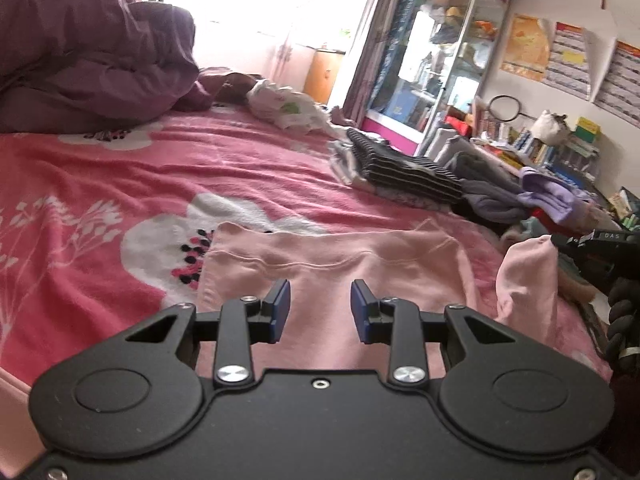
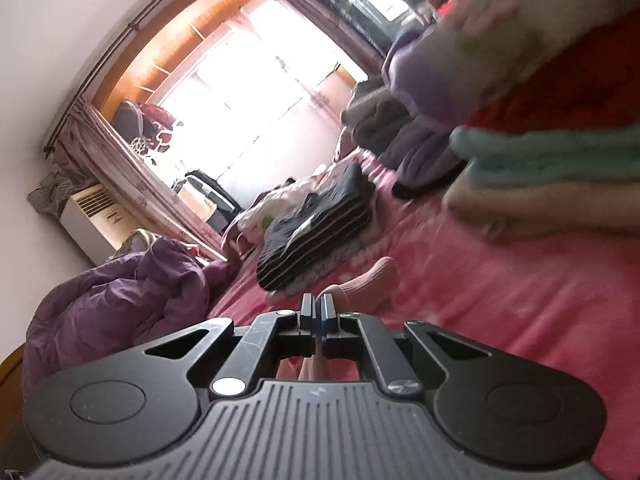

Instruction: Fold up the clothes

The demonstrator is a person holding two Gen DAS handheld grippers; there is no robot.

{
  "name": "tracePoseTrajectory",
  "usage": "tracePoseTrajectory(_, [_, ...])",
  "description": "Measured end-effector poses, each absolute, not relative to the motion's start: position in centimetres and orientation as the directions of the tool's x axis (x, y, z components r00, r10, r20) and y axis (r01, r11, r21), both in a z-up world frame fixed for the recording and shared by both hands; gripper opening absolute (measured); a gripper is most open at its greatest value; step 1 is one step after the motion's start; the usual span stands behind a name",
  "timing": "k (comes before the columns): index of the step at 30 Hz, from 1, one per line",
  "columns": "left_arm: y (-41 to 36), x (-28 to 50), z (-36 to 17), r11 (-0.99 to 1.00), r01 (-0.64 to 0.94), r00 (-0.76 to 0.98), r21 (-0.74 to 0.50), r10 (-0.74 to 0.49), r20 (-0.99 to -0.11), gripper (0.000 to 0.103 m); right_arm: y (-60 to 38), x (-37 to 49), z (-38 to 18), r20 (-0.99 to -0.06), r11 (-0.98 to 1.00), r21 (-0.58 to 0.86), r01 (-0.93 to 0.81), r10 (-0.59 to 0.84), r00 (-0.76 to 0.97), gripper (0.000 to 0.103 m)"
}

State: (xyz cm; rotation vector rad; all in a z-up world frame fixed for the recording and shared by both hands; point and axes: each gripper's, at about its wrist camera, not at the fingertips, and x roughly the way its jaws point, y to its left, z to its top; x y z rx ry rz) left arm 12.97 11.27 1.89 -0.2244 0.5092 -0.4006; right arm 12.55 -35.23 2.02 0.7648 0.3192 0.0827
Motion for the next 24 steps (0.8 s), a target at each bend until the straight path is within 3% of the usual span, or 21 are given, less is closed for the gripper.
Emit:
tracePoseTrajectory(6, [11.0, 11.5, 2.0, 0.898, 0.34, 0.798, -0.278, -0.432, -0.42, 0.031, -37.3, 9.4, 2.1, -0.275, 0.741, 0.662, 0.112, 0.101, 0.956, 0.004])
tracePoseTrajectory(11, [10.4, 10.2, 2.1, 0.897, 0.363, 0.797, -0.253, -0.44, -0.415, 0.031, -40.3, 10.2, -1.6, -0.45, 0.711, 0.643, 0.286, 0.048, 0.892, 0.005])
tracePoseTrajectory(14, [9.3, 9.0, 2.3, 0.893, 0.395, 0.793, -0.217, -0.451, -0.411, 0.031, -42.6, 10.0, -4.4, -0.464, 0.577, 0.744, 0.336, 0.086, 0.882, 0.018])
tracePoseTrajectory(16, [8.2, 8.1, 2.7, 0.886, 0.42, 0.789, -0.196, -0.463, -0.404, 0.031, -43.3, 9.5, -5.1, -0.419, 0.524, 0.793, 0.311, 0.097, 0.903, 0.052])
tracePoseTrajectory(24, [1.3, 3.4, 3.5, 0.854, 0.515, 0.763, -0.068, -0.494, -0.417, 0.031, -44.2, 11.7, -6.7, -0.37, 0.496, 0.828, 0.262, 0.131, 0.92, 0.052])
